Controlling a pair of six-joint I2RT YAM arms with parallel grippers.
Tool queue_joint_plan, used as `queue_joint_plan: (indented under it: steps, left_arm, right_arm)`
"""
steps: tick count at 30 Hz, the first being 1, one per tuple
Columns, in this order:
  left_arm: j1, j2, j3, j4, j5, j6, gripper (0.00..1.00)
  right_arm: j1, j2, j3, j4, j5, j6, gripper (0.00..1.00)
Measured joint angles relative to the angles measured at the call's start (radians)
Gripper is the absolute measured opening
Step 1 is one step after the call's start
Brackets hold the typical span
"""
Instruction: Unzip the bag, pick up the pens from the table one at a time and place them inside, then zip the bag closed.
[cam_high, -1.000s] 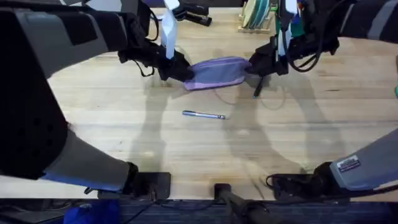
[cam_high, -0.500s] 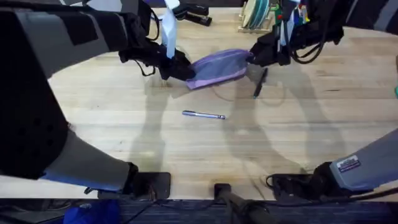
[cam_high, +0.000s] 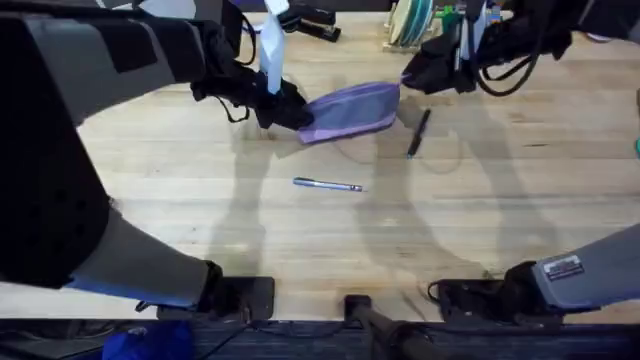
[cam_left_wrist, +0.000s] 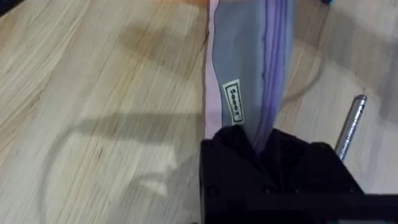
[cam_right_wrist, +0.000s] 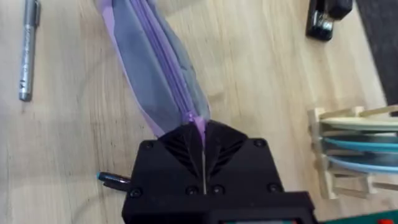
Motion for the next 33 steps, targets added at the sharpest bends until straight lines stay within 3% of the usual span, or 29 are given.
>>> queue_joint_plan:
  steps: [22, 33]
  left_arm:
    - [0.0, 0.0, 0.0, -0.001, 0.007, 0.0, 0.043]
    - [0.0, 0.0, 0.0, -0.002, 0.003, 0.0, 0.043]
  right_arm:
    - [0.004, -0.03, 0.001, -0.005, 0.007, 0.0, 0.031]
    - [0.077, -0.03, 0.002, 0.001, 0.014, -0.009, 0.031]
